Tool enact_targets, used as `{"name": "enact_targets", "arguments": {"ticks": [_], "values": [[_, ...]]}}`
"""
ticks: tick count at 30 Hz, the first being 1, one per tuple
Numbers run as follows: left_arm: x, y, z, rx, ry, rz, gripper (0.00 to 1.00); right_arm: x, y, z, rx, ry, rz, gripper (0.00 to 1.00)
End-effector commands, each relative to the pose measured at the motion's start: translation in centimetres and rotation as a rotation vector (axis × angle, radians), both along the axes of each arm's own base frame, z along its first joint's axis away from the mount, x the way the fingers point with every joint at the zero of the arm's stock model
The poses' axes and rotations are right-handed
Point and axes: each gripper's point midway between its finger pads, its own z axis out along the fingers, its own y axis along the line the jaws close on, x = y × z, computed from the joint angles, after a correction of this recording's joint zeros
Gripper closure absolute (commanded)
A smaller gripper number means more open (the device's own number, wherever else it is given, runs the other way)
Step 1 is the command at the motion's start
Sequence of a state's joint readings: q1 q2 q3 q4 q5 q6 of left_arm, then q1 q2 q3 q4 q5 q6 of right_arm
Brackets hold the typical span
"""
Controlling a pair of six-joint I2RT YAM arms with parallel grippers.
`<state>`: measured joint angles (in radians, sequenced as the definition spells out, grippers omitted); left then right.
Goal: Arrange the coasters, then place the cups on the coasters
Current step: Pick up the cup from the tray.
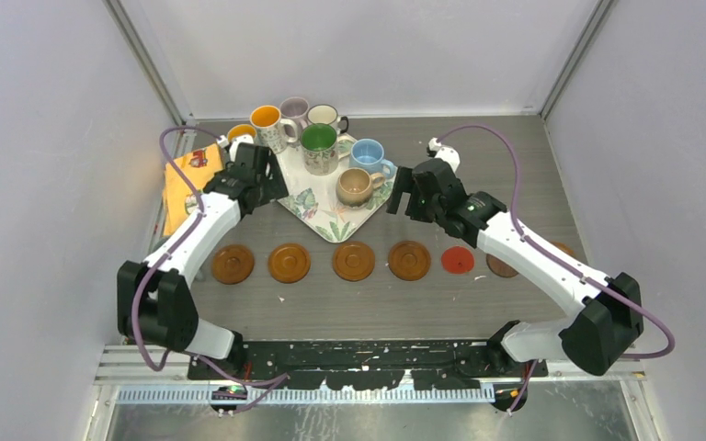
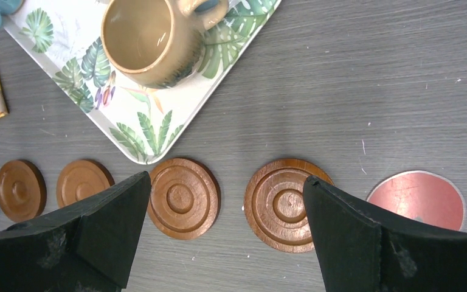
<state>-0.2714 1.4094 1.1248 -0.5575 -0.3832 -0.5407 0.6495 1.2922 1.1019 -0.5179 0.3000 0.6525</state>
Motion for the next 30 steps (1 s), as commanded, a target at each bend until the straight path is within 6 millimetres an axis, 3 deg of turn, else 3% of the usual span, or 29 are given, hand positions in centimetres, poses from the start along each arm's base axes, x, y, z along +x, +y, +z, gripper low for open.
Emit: {"name": "enact_targets", "arguments": {"ticks": [1,7,11,15,17,22,30], "values": [[5.0,0.9,2.6,-0.024,-0.109,-0.006,0.0,1.4,0.5,1.5,0.008,-0.021,-0.017,0.0],[10.6,4.3,2.3,-0.071,-0.167,0.01,0.0,1.2,0.4,1.9,-0.001,-0.013,-0.015,0.0],[13.3,5.4,0.4,-0.068,-0.142,-0.018,0.04,0.9,0.2,2.3,-0.006,-0.013,-0.013,0.0],[15.3,5.6,-1.7,-0.079,-0.118,-0.047,0.16,0.6,-0.3,2.8,-0.012,-0.021,-0.015,0.0],[16.5,6.8,-2.2,-0.081,-0.122,-0.056,0.25,0.5,-0.4,3.1,-0.014,-0.027,-0.013,0.0],[18.4,6.8,-3.4,-0.047,-0.103,-0.112,0.37,0.2,-1.0,3.6,-0.026,-0.042,-0.015,0.0],[19.5,6.2,-4.6,-0.055,-0.078,-0.14,0.51,0.4,-0.8,3.2,-0.023,-0.045,-0.016,0.0]]}}
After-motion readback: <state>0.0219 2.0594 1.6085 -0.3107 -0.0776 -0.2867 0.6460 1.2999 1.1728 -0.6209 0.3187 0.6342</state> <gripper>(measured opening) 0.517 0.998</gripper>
